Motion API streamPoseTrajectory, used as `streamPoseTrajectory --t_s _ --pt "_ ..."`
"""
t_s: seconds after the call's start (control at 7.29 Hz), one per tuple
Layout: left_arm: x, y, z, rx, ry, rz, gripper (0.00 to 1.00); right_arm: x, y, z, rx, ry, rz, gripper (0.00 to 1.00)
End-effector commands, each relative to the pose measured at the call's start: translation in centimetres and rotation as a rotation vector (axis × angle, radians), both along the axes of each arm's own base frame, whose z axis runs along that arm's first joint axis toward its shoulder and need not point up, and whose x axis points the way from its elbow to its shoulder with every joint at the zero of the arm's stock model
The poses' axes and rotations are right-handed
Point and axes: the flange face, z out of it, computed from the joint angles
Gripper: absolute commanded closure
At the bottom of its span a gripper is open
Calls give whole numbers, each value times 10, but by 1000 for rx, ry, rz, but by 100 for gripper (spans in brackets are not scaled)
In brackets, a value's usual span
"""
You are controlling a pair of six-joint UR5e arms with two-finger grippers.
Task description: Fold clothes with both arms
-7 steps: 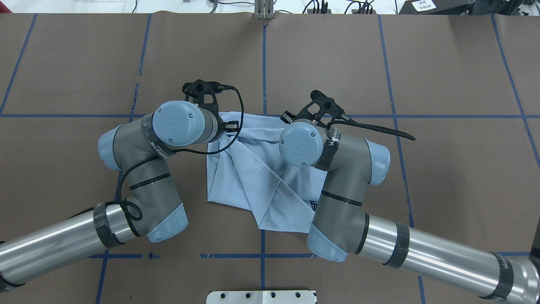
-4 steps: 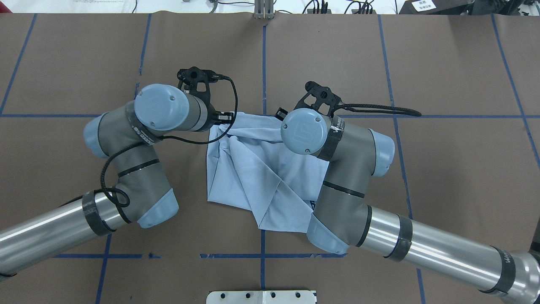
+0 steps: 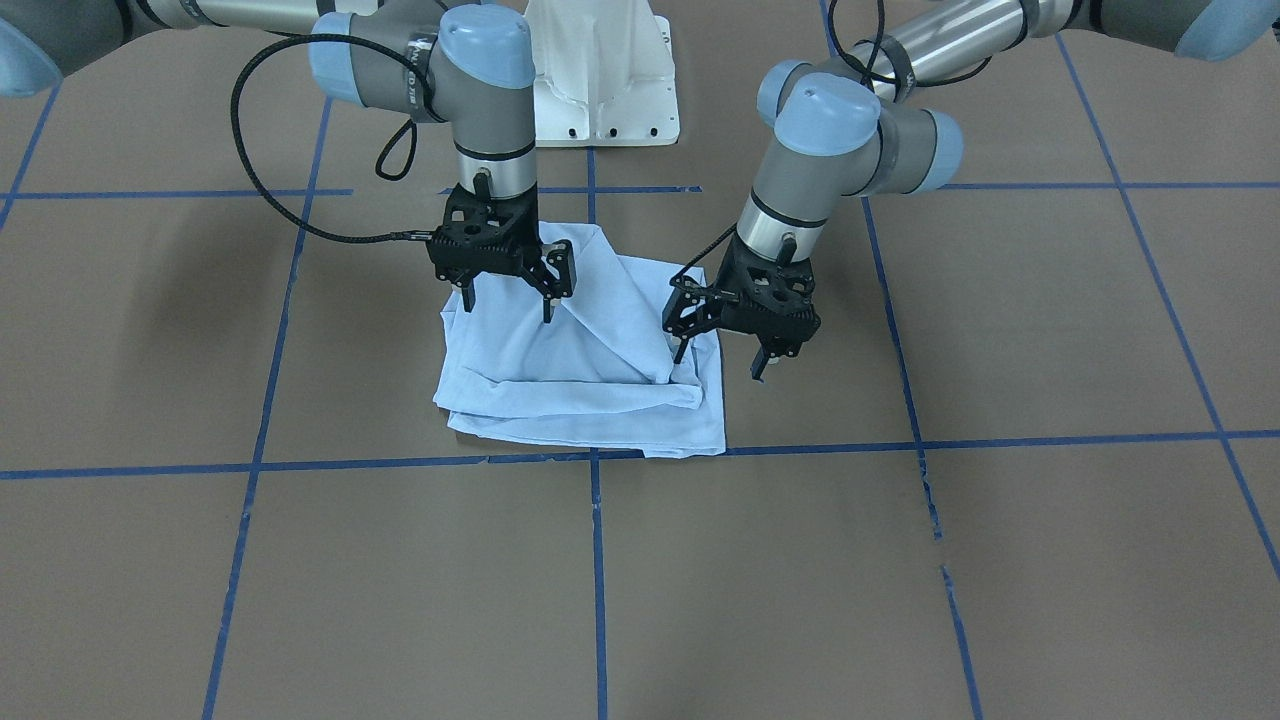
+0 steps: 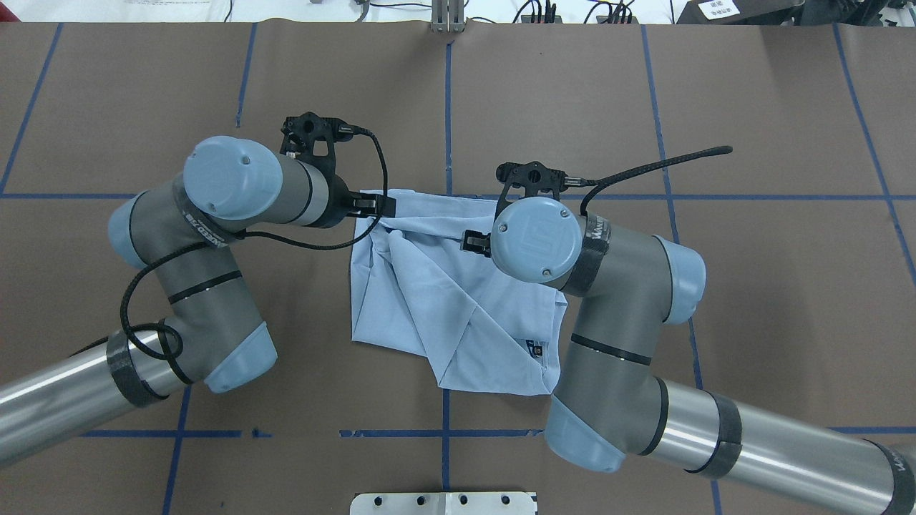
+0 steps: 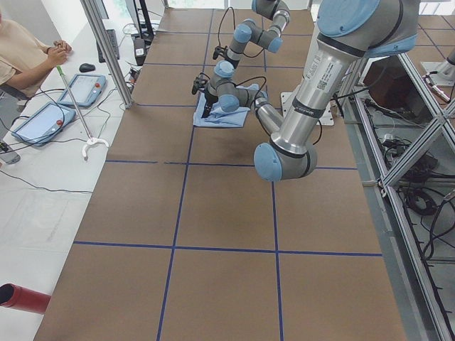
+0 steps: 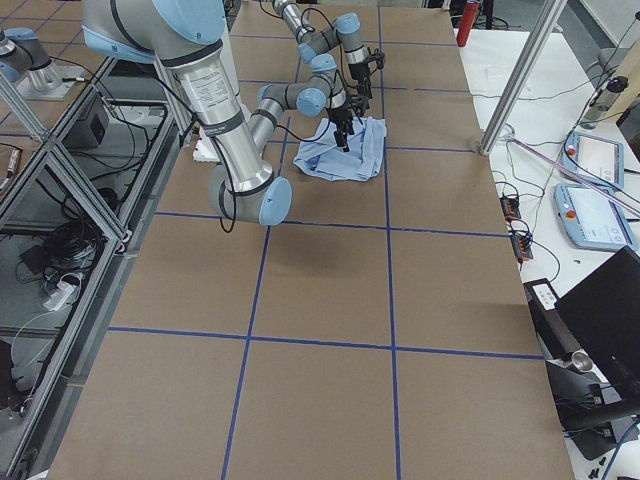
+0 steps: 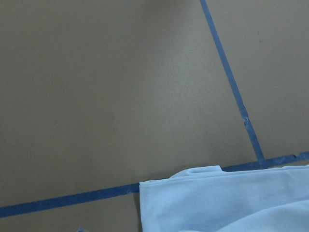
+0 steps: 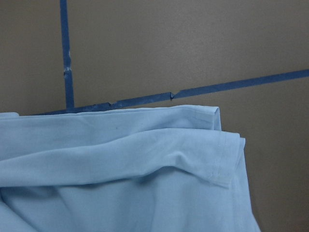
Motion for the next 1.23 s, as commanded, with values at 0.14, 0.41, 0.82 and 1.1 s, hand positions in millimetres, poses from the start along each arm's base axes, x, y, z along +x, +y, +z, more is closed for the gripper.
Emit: streamPoseTrajectory --t_s 0.14,0.41,0.82,1.1 --pt "71 118 -8 -180 87 5 11 62 -49 12 39 -37 -71 0" --pt "92 154 -11 -275 117 -9 33 81 -60 28 38 -64 -83 0" --pt "103 177 -18 -283 127 24 33 82 -61 30 36 -61 -82 0" --pt "111 193 -19 -311 131 34 36 82 -61 31 34 -59 -81 0"
